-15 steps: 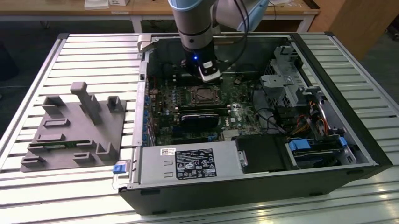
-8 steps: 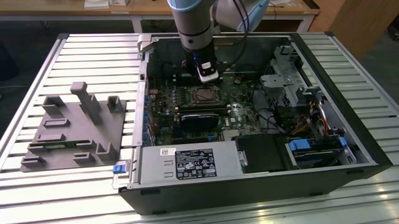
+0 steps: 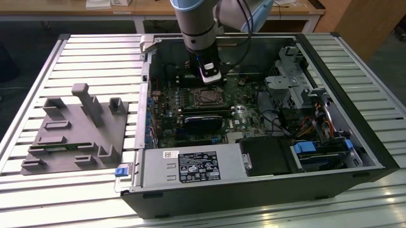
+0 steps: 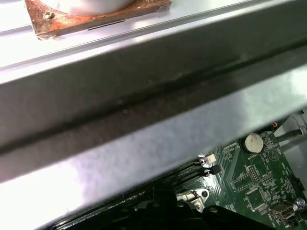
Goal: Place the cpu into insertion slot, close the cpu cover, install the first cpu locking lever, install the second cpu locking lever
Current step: 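Install the first cpu locking lever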
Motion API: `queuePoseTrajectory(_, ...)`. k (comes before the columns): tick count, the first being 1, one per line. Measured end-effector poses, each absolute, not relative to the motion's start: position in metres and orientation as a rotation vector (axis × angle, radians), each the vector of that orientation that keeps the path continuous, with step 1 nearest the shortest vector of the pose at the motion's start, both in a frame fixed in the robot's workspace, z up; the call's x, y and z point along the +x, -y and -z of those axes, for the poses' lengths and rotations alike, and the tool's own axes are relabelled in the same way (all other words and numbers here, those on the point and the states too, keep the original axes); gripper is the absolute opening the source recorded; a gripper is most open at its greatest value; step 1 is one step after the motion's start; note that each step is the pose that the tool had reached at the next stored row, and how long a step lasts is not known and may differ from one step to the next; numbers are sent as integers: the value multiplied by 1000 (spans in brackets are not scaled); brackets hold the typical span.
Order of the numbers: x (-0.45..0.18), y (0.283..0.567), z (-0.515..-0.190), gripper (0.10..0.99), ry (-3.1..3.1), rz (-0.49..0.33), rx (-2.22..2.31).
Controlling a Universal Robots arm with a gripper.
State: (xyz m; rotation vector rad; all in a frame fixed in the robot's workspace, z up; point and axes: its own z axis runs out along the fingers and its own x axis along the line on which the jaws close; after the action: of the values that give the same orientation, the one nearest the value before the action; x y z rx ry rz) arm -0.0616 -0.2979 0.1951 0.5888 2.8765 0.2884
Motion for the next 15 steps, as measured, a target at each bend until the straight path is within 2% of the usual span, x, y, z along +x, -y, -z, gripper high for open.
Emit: queuePoseTrajectory(15,-62,297,-192,106,-2876,-259,586)
